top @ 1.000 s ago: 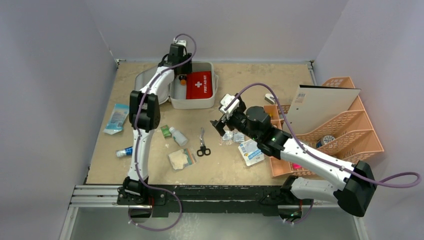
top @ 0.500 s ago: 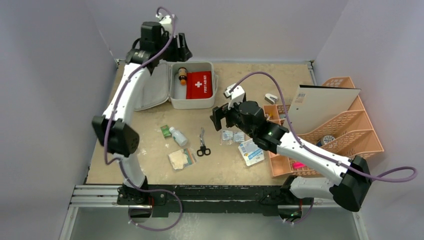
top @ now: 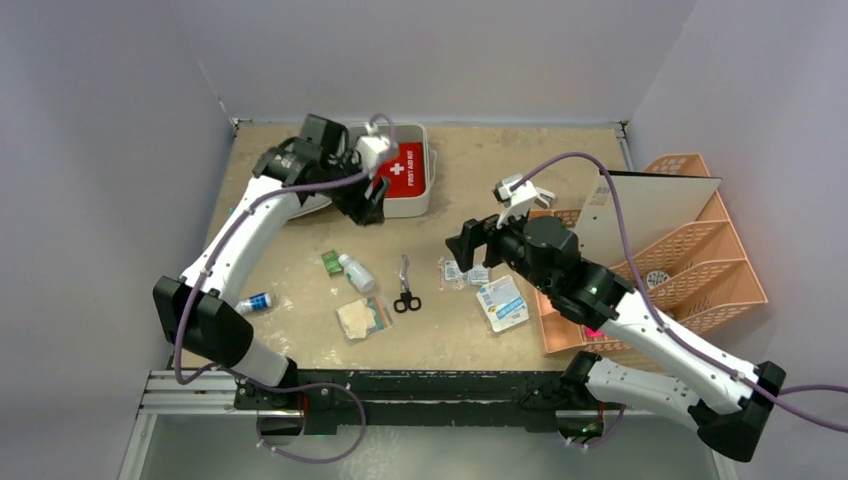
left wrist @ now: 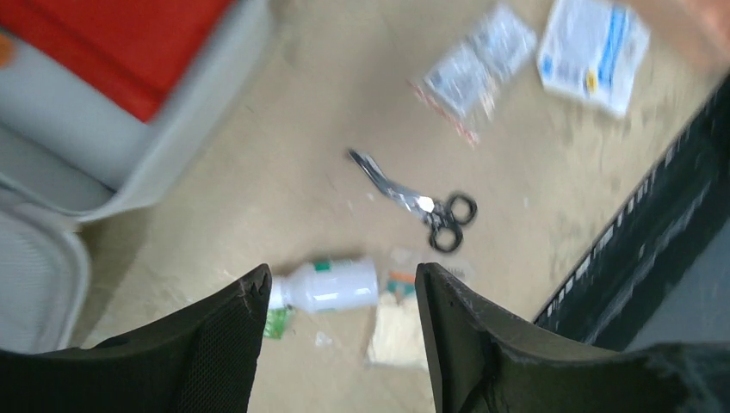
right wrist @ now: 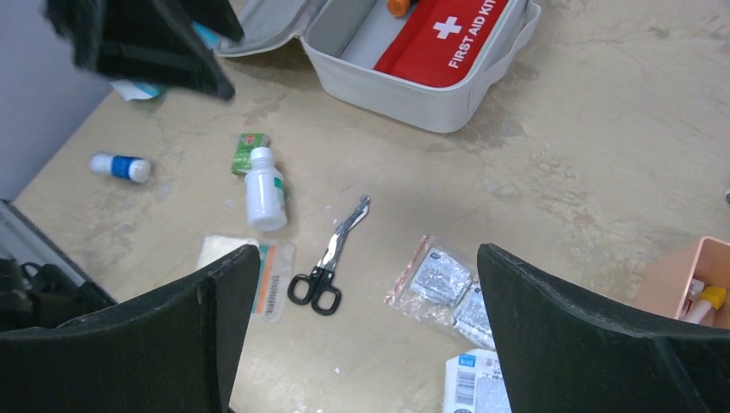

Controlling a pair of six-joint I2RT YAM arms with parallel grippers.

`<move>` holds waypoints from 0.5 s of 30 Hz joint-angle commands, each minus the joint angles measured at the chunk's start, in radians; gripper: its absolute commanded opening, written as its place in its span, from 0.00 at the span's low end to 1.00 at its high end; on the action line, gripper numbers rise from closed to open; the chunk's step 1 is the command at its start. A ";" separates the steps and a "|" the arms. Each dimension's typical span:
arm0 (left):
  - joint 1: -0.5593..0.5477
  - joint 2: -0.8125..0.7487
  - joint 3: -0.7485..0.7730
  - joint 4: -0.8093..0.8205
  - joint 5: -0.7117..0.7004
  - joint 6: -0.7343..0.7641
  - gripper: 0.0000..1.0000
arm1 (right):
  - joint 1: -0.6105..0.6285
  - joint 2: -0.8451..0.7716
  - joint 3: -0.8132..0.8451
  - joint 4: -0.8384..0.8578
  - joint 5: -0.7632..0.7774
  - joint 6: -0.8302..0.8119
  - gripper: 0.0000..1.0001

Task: Organize the medicine kit
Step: Pick up the pill bottle at the center of the board.

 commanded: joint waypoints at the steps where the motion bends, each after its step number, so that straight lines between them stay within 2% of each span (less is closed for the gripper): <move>1: -0.082 -0.110 -0.129 -0.112 0.002 0.388 0.60 | 0.001 -0.096 -0.017 -0.049 -0.036 0.004 0.97; 5: -0.099 -0.144 -0.238 -0.165 0.024 0.617 0.62 | 0.001 -0.166 -0.031 -0.054 -0.010 -0.019 0.97; 10: -0.099 -0.090 -0.281 -0.220 0.036 0.743 0.65 | 0.001 -0.218 -0.025 -0.084 0.007 -0.023 0.97; 15: -0.098 -0.044 -0.344 -0.142 -0.008 0.837 0.65 | 0.001 -0.241 -0.021 -0.086 0.031 -0.025 0.96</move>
